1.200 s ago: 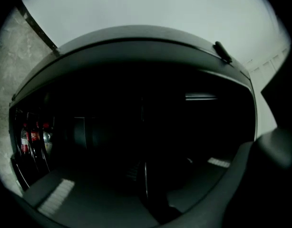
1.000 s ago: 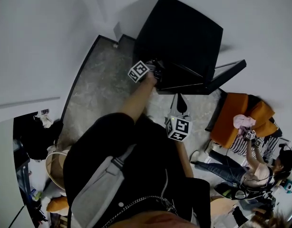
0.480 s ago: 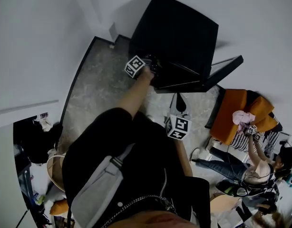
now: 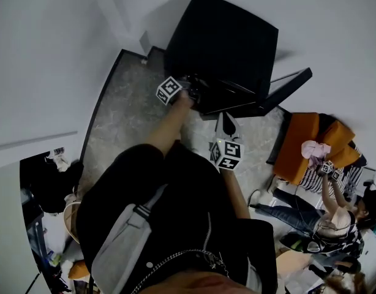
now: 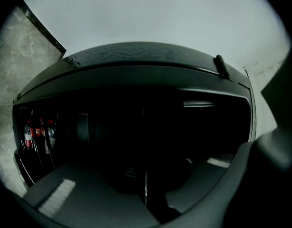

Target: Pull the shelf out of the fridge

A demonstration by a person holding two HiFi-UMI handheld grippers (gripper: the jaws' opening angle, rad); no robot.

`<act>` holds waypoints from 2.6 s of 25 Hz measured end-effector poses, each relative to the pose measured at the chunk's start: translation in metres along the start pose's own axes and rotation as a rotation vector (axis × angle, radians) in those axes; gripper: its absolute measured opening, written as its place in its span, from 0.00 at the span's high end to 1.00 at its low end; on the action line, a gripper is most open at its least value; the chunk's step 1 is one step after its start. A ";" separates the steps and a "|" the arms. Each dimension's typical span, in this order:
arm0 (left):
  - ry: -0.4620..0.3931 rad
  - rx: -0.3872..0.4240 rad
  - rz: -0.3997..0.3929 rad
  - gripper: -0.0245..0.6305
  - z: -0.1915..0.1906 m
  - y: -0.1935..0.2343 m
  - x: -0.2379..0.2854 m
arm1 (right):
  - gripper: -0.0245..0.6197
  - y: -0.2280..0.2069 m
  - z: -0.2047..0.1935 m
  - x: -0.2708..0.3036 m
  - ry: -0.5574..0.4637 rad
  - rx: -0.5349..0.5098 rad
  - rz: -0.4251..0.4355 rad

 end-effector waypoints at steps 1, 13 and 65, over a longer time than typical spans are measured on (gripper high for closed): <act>0.001 0.002 0.001 0.93 0.001 0.000 -0.002 | 0.96 -0.002 -0.001 0.003 0.002 0.011 -0.006; 0.033 -0.002 0.012 0.93 0.005 -0.004 -0.023 | 0.96 -0.050 -0.043 0.037 -0.009 0.498 -0.178; 0.250 0.000 -0.007 0.93 0.035 0.000 -0.045 | 0.91 -0.109 -0.123 0.101 -0.214 1.420 -0.048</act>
Point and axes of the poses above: the fingertips, and each gripper's own axes: x forward along the fingers, y to its left, z out of its top, the point moved 8 cm from there along -x, backward along the fingers, and after that the axes turned 12 degrees about -y, right-handed, at the moved point
